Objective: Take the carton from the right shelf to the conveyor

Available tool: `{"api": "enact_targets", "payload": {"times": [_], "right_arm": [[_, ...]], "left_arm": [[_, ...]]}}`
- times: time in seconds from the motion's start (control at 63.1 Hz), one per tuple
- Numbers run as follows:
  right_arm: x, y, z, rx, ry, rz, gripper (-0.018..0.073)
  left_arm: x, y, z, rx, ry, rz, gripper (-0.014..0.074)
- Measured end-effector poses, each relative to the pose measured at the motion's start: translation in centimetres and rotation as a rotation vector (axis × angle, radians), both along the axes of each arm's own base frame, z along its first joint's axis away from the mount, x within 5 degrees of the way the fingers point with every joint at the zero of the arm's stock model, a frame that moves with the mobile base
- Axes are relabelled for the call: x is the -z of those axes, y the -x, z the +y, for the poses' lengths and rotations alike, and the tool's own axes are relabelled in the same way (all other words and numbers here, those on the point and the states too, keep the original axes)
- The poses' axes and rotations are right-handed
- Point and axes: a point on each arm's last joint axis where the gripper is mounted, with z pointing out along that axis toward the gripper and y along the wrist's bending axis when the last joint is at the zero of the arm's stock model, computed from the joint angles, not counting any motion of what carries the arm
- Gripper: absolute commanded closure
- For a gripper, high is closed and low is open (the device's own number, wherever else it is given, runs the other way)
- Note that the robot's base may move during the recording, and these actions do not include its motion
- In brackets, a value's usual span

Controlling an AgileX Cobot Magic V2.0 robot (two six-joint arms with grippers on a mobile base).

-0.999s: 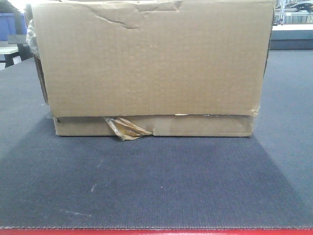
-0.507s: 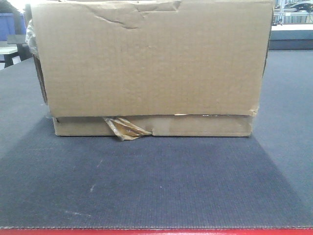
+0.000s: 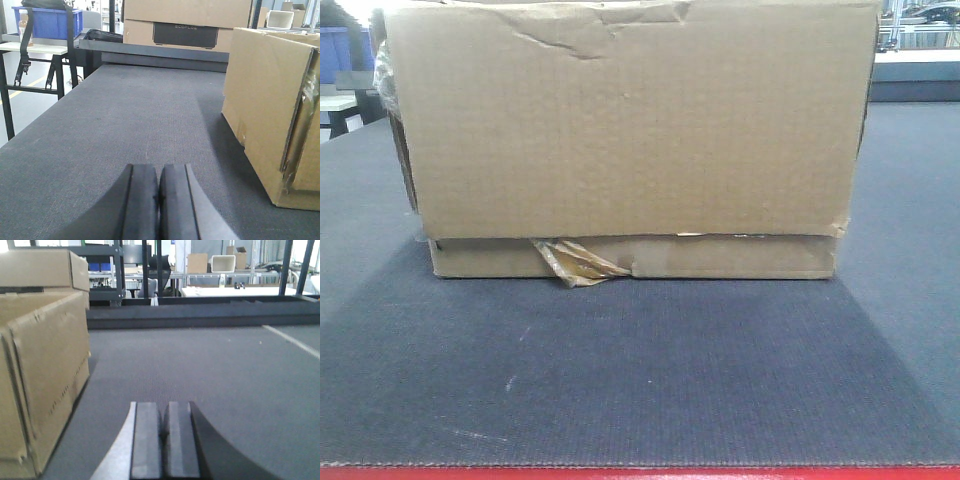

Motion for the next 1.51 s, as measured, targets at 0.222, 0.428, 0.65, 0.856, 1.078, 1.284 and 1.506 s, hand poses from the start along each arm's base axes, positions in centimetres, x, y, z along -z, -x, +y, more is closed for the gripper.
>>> {"api": "enact_targets", "payload": {"times": [0.222, 0.428, 0.65, 0.856, 1.078, 1.284, 1.506], "right_arm": [[1.7, -0.4, -0.1, 0.01, 0.001, -0.01, 0.0634], [1.7, -0.4, -0.1, 0.011, 0.004, -0.012, 0.0634], [1.7, -0.4, -0.1, 0.011, 0.01, -0.015, 0.0634], [1.7, -0.4, -0.1, 0.011, 0.01, -0.015, 0.0634], [1.7, -0.4, -0.1, 0.011, 0.01, -0.015, 0.0634], [1.7, -0.4, -0.1, 0.011, 0.01, -0.015, 0.0634], [1.7, -0.4, -0.1, 0.011, 0.01, -0.015, 0.0634]], "left_arm": [[0.0, 0.0, 0.0, 0.0, 0.0, -0.001, 0.0596], [0.0, 0.0, 0.0, 0.0, 0.0, -0.001, 0.0596], [0.0, 0.0, 0.0, 0.0, 0.0, -0.001, 0.0596], [0.0, 0.0, 0.0, 0.0, 0.0, -0.001, 0.0596], [0.0, 0.0, 0.0, 0.0, 0.0, -0.001, 0.0596], [0.0, 0.0, 0.0, 0.0, 0.0, -0.001, 0.0596], [0.0, 0.0, 0.0, 0.0, 0.0, -0.001, 0.0596]]}}
